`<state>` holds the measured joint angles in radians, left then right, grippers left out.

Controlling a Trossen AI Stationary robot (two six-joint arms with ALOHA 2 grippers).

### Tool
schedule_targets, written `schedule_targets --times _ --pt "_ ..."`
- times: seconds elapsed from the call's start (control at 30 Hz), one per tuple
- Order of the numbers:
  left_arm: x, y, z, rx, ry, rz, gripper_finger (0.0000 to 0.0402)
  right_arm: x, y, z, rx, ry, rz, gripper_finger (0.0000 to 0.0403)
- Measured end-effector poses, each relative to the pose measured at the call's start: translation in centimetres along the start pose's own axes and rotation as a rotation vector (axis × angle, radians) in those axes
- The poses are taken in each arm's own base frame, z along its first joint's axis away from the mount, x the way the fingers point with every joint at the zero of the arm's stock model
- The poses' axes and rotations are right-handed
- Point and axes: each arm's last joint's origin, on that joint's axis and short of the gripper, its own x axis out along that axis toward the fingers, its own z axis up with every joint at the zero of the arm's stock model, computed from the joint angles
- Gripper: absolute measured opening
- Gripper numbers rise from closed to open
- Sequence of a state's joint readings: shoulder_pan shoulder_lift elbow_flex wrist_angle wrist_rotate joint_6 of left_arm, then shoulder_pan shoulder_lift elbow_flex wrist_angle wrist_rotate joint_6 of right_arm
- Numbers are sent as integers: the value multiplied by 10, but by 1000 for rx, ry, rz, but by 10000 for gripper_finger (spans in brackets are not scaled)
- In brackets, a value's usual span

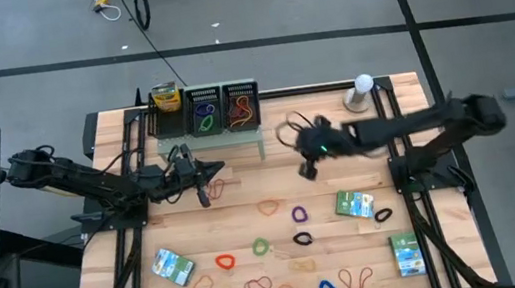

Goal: Pick & Place Office Desk Supplies
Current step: Put the black spring keychain into the middle black bin on the shelf

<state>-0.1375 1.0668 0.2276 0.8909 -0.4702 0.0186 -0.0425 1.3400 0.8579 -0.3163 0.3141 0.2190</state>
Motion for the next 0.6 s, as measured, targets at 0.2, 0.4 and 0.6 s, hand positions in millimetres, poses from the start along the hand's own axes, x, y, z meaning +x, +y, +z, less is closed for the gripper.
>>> schedule_targets --times 0.2,0.4,0.6 --pt "0 0 0 0 -1 1 9 -8 15 -45 19 -200 126 7" --pt "0 0 2 -29 -22 1 9 -15 20 -65 -52 -276 179 7" --pt "0 -1 5 -208 -48 -34 9 -17 20 -63 -72 -322 186 7"
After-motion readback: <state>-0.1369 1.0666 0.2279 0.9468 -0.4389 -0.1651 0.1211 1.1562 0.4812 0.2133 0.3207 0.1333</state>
